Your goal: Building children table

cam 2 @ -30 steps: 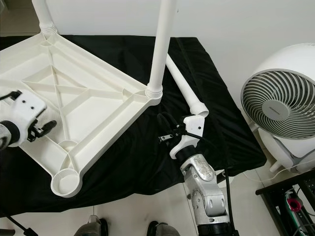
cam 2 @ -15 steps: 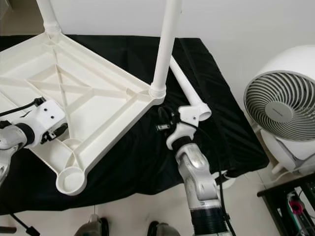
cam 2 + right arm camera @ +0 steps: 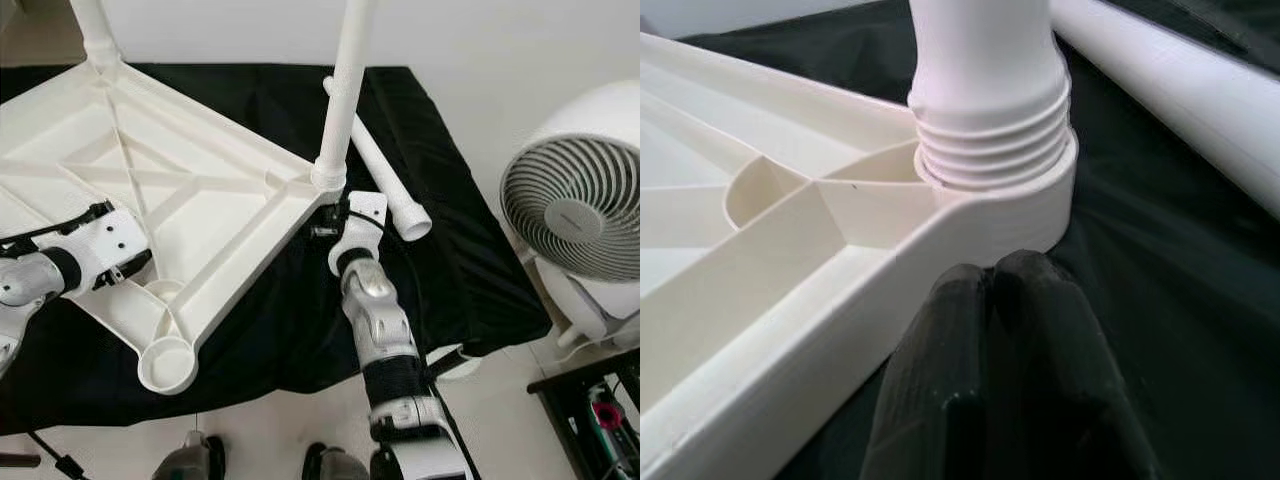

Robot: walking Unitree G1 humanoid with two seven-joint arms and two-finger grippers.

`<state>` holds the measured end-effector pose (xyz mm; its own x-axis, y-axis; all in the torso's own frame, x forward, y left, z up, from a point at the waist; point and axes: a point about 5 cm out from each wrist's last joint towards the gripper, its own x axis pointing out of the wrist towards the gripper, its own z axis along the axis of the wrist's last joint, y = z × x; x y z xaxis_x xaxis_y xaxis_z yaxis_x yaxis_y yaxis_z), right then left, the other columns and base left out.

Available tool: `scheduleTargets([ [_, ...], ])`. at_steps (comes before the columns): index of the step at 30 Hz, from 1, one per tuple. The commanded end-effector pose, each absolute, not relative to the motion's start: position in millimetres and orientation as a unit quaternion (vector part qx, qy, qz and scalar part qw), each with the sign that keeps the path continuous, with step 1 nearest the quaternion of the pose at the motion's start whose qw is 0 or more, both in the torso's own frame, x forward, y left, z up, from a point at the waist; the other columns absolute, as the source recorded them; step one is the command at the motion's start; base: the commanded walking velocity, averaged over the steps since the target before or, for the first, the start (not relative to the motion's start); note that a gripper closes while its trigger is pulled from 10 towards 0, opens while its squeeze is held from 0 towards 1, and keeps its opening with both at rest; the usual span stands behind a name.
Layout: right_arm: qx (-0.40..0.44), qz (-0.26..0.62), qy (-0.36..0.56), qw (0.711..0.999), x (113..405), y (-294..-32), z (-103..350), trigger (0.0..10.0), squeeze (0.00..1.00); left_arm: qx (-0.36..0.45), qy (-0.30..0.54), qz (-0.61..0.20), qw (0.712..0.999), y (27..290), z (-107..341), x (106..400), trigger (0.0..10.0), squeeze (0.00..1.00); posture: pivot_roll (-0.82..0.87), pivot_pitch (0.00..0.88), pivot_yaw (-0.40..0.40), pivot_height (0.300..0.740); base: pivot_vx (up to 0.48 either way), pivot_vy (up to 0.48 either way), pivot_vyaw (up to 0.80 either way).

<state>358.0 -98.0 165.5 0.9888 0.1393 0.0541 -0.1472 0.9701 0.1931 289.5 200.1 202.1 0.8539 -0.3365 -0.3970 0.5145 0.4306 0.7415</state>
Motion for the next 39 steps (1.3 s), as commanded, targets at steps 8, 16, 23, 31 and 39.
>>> scheduleTargets([
  [8,0.125,0.068,-0.006,0.990,372,-90,166,10.0,0.00,0.460,0.125,-0.340,0.810,187,187,280,10.0,0.00,0.16,0.223,-0.071,0.740,0.000,0.000,0.00],
  [16,0.140,0.075,0.001,0.987,383,-88,169,10.0,0.00,0.458,0.119,-0.363,0.803,180,187,275,10.0,0.00,0.17,0.225,-0.074,0.740,0.000,0.000,0.00],
  [23,0.146,0.084,0.004,0.986,388,-85,171,10.0,0.00,0.456,0.113,-0.385,0.795,173,187,270,10.0,0.00,0.17,0.225,-0.075,0.740,0.000,0.000,0.00],
  [31,0.153,0.124,0.008,0.980,391,-73,173,10.0,0.00,0.444,0.094,-0.419,0.787,154,188,261,10.0,0.00,0.18,0.230,-0.076,0.740,0.000,0.000,0.00],
  [39,0.154,0.143,0.000,0.978,396,-66,182,10.0,0.00,0.425,0.071,-0.439,0.788,133,190,256,10.0,0.00,0.18,0.231,-0.074,0.740,0.000,0.000,0.00],
])
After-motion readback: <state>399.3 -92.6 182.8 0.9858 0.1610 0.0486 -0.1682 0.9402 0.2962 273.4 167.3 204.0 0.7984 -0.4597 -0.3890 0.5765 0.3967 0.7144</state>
